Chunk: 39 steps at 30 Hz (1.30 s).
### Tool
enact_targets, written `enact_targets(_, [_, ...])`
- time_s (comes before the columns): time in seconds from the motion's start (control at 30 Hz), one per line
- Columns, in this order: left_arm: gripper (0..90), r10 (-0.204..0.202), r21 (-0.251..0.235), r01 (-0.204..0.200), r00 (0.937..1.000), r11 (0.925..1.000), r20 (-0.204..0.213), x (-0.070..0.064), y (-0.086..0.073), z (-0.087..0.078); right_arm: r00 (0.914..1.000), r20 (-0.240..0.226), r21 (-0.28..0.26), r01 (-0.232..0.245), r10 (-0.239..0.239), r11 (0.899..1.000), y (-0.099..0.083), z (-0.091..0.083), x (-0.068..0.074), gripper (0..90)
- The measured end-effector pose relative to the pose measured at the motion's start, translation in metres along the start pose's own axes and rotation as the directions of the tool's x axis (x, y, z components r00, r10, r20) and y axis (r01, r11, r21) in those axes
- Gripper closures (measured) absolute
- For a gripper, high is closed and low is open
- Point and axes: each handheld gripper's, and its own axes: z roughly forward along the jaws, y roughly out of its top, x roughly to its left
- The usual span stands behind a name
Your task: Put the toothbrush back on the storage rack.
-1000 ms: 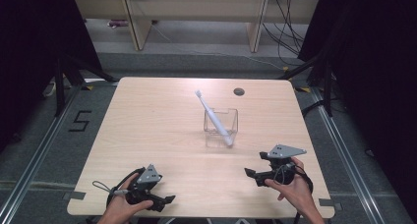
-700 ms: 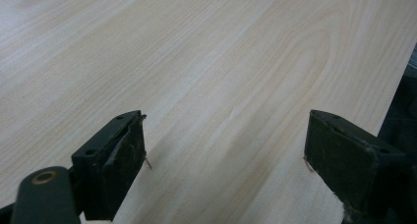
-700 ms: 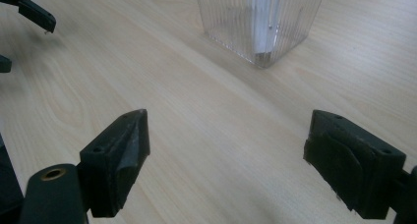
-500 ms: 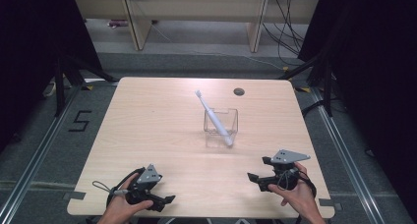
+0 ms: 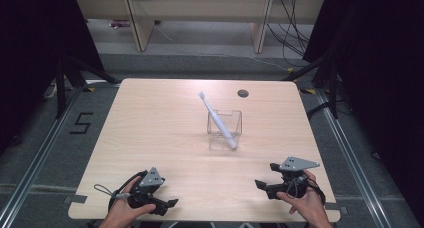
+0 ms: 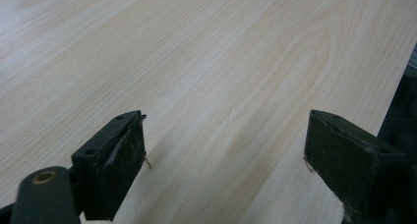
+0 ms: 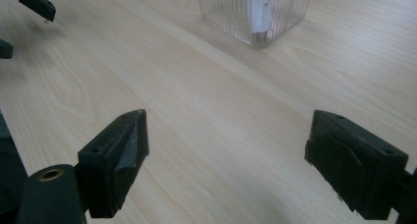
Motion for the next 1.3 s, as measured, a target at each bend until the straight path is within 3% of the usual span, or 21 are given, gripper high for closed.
enact_targets(0.03, [14.9,-0.016,-0.005,0.016,0.9999,0.9999,0.000,-0.001,0.000,0.001,0.9993,-0.007,0.012,-0.035,0.035,0.999,-0.001,-0.001,0.002,16.4])
enact_targets(0.07, [14.9,-0.017,-0.013,0.017,0.9999,0.9998,0.000,-0.001,0.000,0.001,1.0000,0.008,0.005,0.003,-0.004,1.000,-0.002,-0.002,0.000,16.4])
enact_targets(0.1, [14.9,-0.021,-0.012,0.021,0.9998,0.9997,0.001,-0.001,0.000,0.001,0.9994,-0.014,0.017,-0.032,0.032,0.999,-0.003,-0.002,0.002,16.4])
enact_targets(0.23, [14.9,-0.013,-0.013,0.013,0.9999,0.9998,0.002,-0.001,0.000,0.001,1.0000,0.002,0.004,-0.002,0.002,1.000,-0.008,-0.004,0.000,16.5])
enact_targets(0.27, [14.9,-0.013,-0.013,0.013,0.9999,0.9998,0.002,-0.001,0.000,0.001,0.9995,-0.003,0.015,-0.031,0.031,0.999,-0.009,-0.004,0.002,16.4])
enact_targets(0.3, [14.9,-0.015,-0.012,0.015,0.9999,0.9998,0.001,-0.001,0.000,0.001,1.0000,0.009,0.013,0.000,0.000,1.000,-0.010,-0.005,0.000,16.4])
enact_targets(0.33, [14.9,-0.014,-0.012,0.014,0.9999,0.9998,0.001,-0.001,0.000,0.001,0.9994,-0.001,0.021,-0.034,0.034,0.999,-0.011,-0.005,0.002,16.4])
enact_targets(0.4, [15.0,-0.014,-0.011,0.014,0.9999,0.9998,0.001,-0.001,0.000,0.001,1.0000,0.006,0.013,0.001,-0.001,1.000,-0.012,-0.005,0.000,16.4])
enact_targets(0.47, [14.9,-0.001,-0.001,0.001,1.0000,1.0000,0.000,0.000,0.000,0.000,0.9996,-0.006,0.018,-0.028,0.029,0.999,-0.013,-0.005,0.004,16.4])
enact_targets(0.5, [14.9,0.002,-0.003,-0.002,1.0000,1.0000,-0.007,0.000,0.000,0.000,0.9999,0.013,0.020,0.010,-0.010,1.000,-0.013,-0.006,0.002,16.4])
enact_targets(0.57, [14.9,0.000,-0.004,0.000,1.0000,1.0000,-0.006,0.000,0.000,0.000,0.9999,0.006,0.026,-0.008,0.008,1.000,-0.015,-0.006,0.005,16.4])
enact_targets(0.7, [14.9,-0.013,-0.013,0.013,0.9999,0.9998,0.004,-0.001,0.000,0.001,1.0000,-0.002,0.040,0.007,-0.007,0.999,-0.018,-0.006,0.006,16.4])
enact_targets(0.77, [14.9,-0.016,-0.012,0.016,0.9999,0.9998,0.003,-0.001,0.000,0.001,0.9999,0.001,0.045,0.011,-0.012,0.999,-0.019,-0.007,0.006,16.4])
enact_targets(0.8, [14.9,-0.025,-0.012,0.025,0.9997,0.9996,0.002,-0.001,-0.001,0.001,0.9996,0.026,0.049,0.011,-0.012,0.999,-0.020,-0.009,0.006,16.4])
enact_targets(0.93, [14.9,-0.016,-0.012,0.016,0.9999,0.9998,0.002,-0.001,0.000,0.001,1.0000,-0.009,0.058,-0.002,0.002,0.998,-0.022,-0.010,0.004,16.4])
enact_targets(0.97, [14.9,-0.015,-0.011,0.015,0.9999,0.9998,0.002,-0.001,0.000,0.001,0.9998,0.020,0.059,0.002,-0.003,0.998,-0.023,-0.012,0.005,16.4])
enact_targets(1.0, [14.9,-0.016,-0.012,0.016,0.9999,0.9998,0.002,-0.001,0.000,0.001,0.9999,-0.010,0.061,-0.003,0.004,0.998,-0.023,-0.011,0.004,16.4])
enact_targets(1.07, [14.9,-0.001,0.000,0.001,1.0000,1.0000,0.001,0.000,0.000,0.000,0.9995,0.006,0.061,-0.032,0.032,0.998,-0.024,-0.013,0.006,16.4])
enact_targets(1.1, [14.9,0.002,-0.003,-0.002,1.0000,1.0000,-0.007,0.000,0.000,0.000,0.9999,-0.005,0.066,-0.011,0.011,0.998,-0.025,-0.012,0.004,16.4])
enact_targets(1.13, [14.9,-0.006,-0.004,0.006,1.0000,1.0000,-0.002,0.000,0.000,0.000,0.9989,0.009,0.072,-0.046,0.045,0.996,-0.026,-0.013,0.007,16.4])
enact_targets(1.3, [14.9,0.003,-0.004,-0.003,1.0000,1.0000,-0.005,0.000,0.000,0.000,0.9994,0.032,0.059,-0.010,0.008,0.998,-0.027,-0.014,0.004,16.4])
